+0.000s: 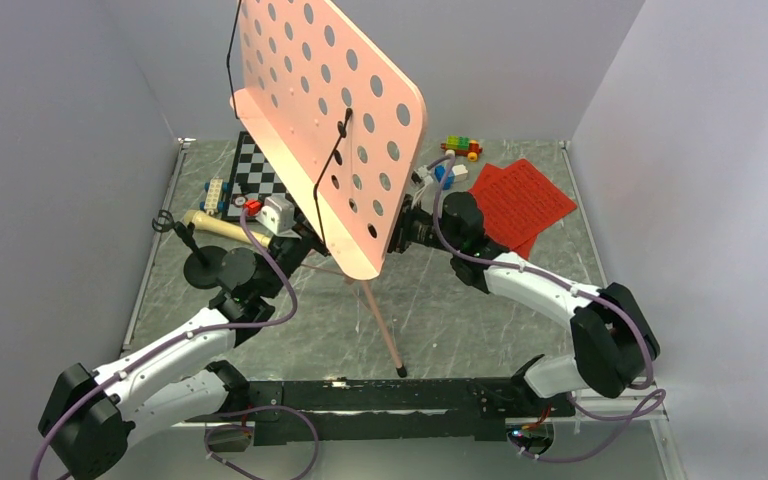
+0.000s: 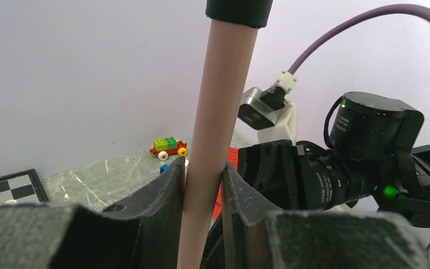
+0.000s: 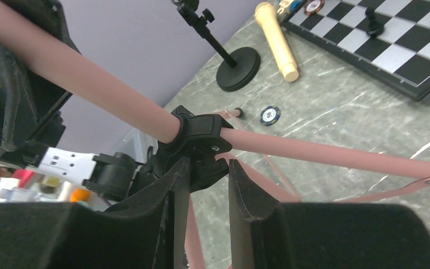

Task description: Pack up the instrument practice props

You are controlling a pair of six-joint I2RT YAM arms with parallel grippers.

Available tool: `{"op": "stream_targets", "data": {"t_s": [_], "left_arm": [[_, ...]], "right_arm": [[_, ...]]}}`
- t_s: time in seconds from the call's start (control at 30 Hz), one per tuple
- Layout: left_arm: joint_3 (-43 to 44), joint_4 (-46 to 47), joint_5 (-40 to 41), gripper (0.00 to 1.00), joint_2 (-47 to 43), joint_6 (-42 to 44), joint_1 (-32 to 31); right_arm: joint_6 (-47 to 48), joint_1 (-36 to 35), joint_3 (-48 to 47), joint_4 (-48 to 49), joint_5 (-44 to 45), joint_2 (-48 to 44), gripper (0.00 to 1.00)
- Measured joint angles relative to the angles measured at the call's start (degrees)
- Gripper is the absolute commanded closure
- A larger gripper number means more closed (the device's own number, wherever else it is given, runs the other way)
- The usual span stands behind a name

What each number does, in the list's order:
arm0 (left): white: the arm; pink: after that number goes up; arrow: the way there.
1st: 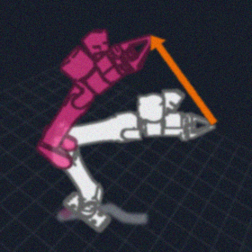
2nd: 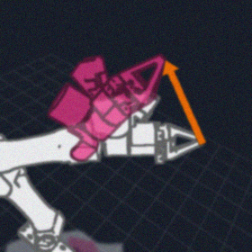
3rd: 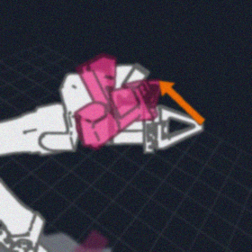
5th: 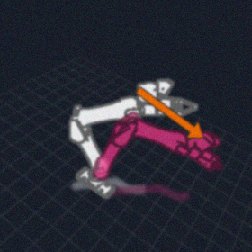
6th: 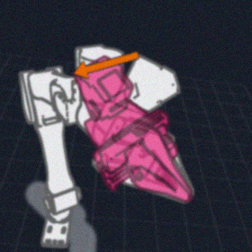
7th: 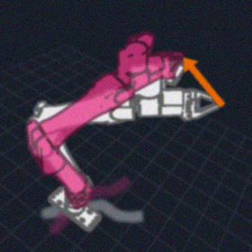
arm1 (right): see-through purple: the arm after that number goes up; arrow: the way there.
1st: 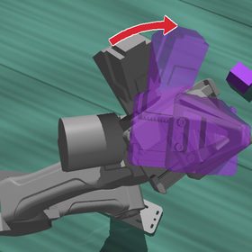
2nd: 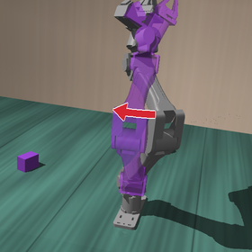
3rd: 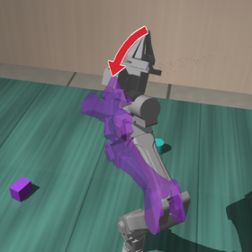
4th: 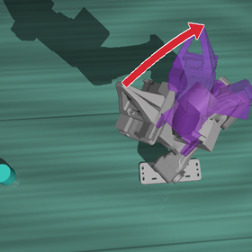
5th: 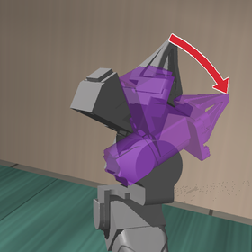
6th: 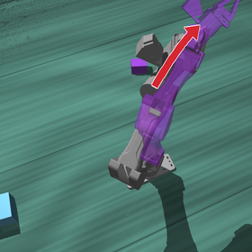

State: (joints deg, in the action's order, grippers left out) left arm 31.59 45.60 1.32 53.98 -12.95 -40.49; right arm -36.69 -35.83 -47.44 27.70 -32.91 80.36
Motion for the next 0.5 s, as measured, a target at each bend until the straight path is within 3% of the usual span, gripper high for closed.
{"op": "stream_targets", "data": {"t_s": [0.13,0.37,0.5], "left_arm": [[0.0,0.5,0.0,1.00,0.5,-0.1,0.0],[0.0,0.7,0.3,1.00,0.7,0.0,0.5],[0.0,0.8,0.3,1.00,0.8,-0.1,0.5]], "right_arm": [[6.4,-2.0,0.3,0.7,3.3,-0.8,1.00],[24.3,-10.1,0.1,-0.9,18.6,-3.7,1.00],[28.7,-12.1,0.4,-1.9,24.3,-4.7,0.99]]}}
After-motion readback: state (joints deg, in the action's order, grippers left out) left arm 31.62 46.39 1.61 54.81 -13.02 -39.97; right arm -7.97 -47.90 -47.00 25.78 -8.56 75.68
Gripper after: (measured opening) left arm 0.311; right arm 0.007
